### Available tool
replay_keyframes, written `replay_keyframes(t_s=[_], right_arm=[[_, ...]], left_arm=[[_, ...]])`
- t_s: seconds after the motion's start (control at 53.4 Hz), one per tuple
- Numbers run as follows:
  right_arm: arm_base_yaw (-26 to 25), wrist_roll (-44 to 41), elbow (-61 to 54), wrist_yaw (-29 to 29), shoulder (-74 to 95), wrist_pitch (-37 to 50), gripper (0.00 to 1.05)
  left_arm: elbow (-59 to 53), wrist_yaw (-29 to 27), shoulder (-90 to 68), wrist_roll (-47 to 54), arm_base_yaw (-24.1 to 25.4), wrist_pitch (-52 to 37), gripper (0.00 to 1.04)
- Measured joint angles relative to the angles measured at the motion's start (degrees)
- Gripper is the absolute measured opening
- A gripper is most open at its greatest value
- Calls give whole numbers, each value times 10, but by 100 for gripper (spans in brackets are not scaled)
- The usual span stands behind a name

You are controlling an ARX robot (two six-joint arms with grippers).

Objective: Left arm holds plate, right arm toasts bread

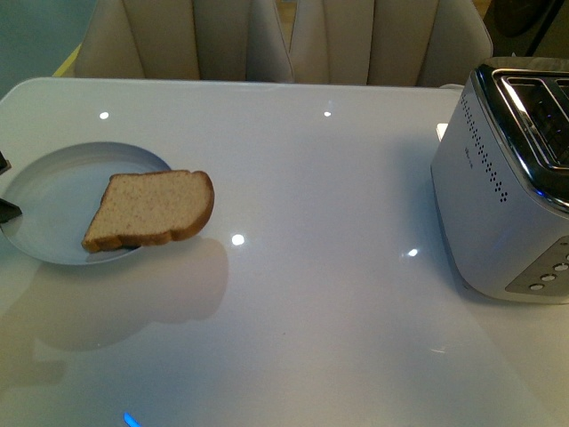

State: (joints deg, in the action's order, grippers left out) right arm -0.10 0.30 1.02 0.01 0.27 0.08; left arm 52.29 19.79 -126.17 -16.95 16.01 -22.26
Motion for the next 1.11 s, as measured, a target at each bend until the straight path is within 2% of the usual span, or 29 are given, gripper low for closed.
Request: replay_keyframes(t_s=[0.3, 0.543, 0.899, 1.106], right_arm=[[0, 0, 0, 0, 0, 0, 96], [0, 0, 0, 0, 0, 0, 96], [0, 0, 0, 0, 0, 0, 96], [0, 0, 0, 0, 0, 0, 96]], left_arm=[[-13, 16, 94, -66, -38, 39, 3], [-1, 12, 158, -112, -130, 85, 3], [52, -33, 177, -195, -257, 131, 3], [70, -44, 185, -232, -312, 143, 3]])
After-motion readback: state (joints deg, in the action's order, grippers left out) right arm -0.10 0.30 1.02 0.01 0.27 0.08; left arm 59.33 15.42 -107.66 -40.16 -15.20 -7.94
